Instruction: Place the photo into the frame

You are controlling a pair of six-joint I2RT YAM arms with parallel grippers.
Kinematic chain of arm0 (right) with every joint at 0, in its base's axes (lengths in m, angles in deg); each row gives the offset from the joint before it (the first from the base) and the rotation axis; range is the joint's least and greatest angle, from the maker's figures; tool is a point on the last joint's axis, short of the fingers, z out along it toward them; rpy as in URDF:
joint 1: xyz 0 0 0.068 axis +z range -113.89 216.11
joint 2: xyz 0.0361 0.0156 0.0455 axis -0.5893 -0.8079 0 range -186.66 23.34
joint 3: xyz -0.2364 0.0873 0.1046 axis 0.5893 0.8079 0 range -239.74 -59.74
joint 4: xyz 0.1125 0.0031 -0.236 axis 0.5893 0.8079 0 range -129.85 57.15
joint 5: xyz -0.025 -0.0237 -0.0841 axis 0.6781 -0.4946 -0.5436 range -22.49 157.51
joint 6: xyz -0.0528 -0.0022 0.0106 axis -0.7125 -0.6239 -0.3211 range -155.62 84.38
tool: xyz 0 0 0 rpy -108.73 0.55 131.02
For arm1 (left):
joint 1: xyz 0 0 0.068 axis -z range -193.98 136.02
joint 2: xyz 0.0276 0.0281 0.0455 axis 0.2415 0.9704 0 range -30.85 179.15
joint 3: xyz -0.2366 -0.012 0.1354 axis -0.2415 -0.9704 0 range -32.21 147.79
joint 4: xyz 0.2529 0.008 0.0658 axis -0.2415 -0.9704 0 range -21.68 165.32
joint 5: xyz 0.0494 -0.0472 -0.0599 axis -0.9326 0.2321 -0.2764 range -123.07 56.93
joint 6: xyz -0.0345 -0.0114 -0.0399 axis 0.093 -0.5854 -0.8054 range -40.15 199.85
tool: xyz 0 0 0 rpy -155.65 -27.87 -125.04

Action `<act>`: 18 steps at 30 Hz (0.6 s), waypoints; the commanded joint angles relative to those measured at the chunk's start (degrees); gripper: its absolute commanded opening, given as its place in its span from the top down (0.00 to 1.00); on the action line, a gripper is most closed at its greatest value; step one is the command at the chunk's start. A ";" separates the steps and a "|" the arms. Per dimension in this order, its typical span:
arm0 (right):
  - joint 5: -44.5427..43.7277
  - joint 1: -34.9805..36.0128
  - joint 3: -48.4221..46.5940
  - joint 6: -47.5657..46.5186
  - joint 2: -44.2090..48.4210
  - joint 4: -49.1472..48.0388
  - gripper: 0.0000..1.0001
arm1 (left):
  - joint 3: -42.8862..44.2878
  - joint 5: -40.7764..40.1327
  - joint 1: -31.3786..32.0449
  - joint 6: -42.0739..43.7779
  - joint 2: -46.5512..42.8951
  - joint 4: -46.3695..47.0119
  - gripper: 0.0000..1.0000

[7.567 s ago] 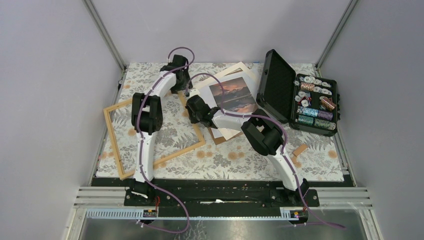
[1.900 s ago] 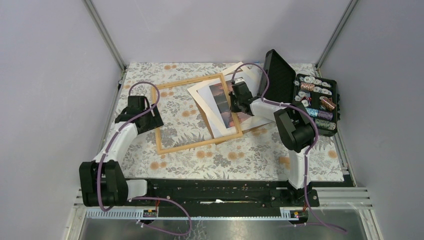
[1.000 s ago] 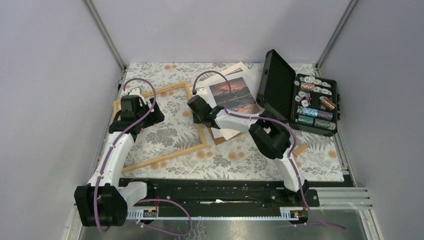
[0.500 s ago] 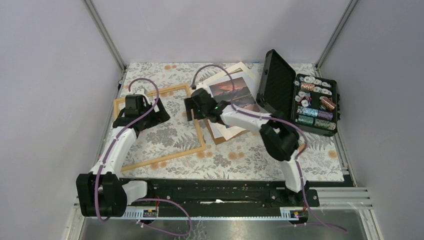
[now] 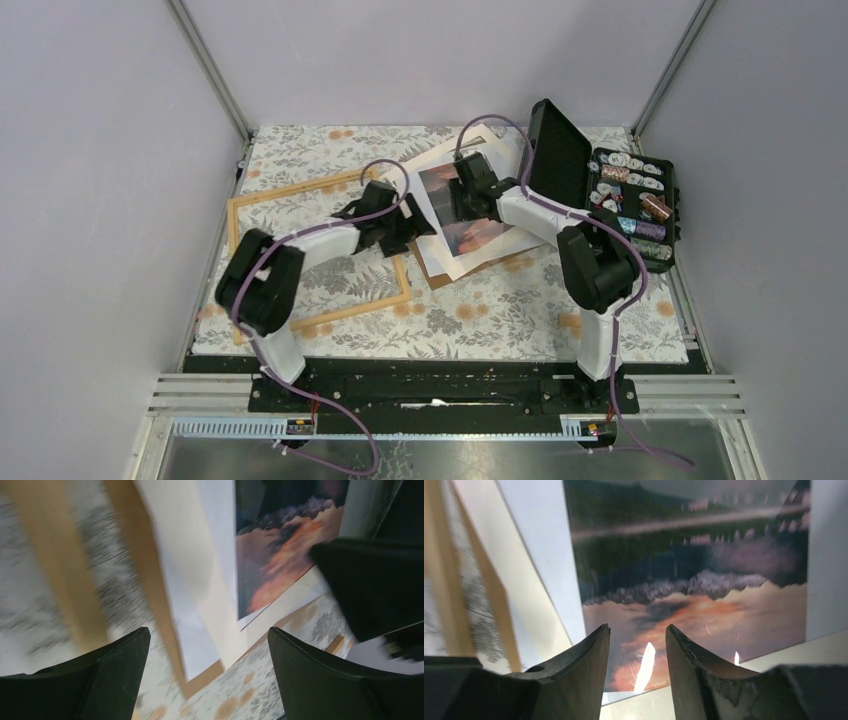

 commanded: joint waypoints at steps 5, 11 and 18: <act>-3.89 -1.41 -3.32 6.62 -3.17 10.75 0.68 | 6.40 3.66 3.29 -13.72 10.95 17.80 0.27; -2.04 -3.50 0.60 10.01 -1.89 10.56 0.71 | 2.49 5.12 5.20 -14.83 11.55 24.38 0.31; 4.63 -6.80 0.93 11.64 -5.10 10.91 0.79 | 0.66 4.50 5.64 -14.63 13.26 28.64 0.32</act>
